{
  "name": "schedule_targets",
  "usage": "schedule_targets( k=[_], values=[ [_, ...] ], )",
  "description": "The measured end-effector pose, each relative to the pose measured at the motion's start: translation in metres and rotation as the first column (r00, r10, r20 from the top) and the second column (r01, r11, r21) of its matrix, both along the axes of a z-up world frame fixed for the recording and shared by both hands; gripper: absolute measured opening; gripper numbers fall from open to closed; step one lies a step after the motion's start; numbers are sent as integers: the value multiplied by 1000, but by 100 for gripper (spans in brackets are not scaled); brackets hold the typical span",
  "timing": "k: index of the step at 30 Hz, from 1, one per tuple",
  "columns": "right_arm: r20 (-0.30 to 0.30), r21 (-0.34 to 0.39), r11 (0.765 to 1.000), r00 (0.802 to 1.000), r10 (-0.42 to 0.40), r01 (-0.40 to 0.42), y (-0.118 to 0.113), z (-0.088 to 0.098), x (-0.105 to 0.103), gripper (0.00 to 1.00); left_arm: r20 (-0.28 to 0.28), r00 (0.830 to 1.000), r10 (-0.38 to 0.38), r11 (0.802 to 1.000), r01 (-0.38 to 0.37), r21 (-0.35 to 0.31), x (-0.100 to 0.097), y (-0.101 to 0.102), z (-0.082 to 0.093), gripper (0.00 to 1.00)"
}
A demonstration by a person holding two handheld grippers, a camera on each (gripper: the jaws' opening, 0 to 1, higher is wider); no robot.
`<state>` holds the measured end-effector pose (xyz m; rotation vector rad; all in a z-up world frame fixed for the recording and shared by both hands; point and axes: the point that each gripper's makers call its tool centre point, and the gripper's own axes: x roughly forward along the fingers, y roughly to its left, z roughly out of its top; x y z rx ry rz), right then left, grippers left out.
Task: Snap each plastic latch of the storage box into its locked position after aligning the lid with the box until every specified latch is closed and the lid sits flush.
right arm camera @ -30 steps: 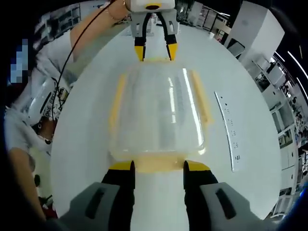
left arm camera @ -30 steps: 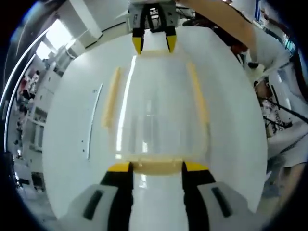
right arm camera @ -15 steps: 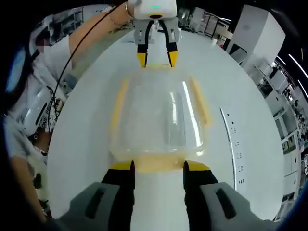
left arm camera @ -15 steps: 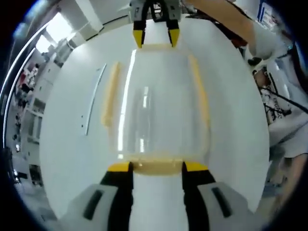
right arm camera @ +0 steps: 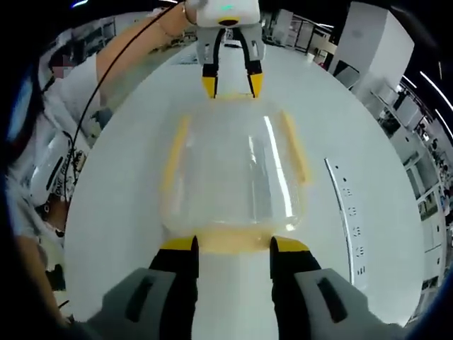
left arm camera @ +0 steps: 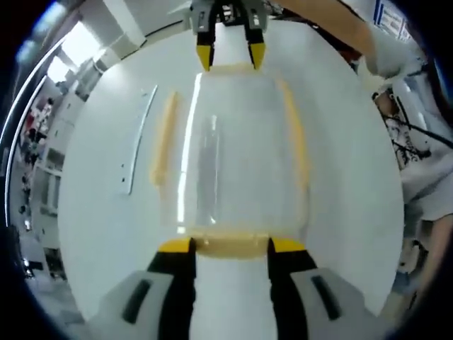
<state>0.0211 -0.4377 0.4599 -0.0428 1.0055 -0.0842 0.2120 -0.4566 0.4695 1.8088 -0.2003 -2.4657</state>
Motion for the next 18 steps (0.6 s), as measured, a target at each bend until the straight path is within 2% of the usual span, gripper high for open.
schedule_targets(
  k=[3, 9, 18],
  values=[
    [-11, 15, 1000, 1000, 1, 0, 1, -2, 1, 39, 6, 1000, -2, 1000, 2, 12, 1, 1, -1, 38],
    [5, 18, 1000, 1000, 1, -1, 2, -3, 7, 39, 21, 1000, 0, 1000, 0, 14, 7, -2, -2, 38],
    [-1, 43, 999, 1000, -11, 11, -1, -8, 8, 40, 11, 1000, 0, 1000, -1, 25, 9, -3, -5, 38]
  ],
)
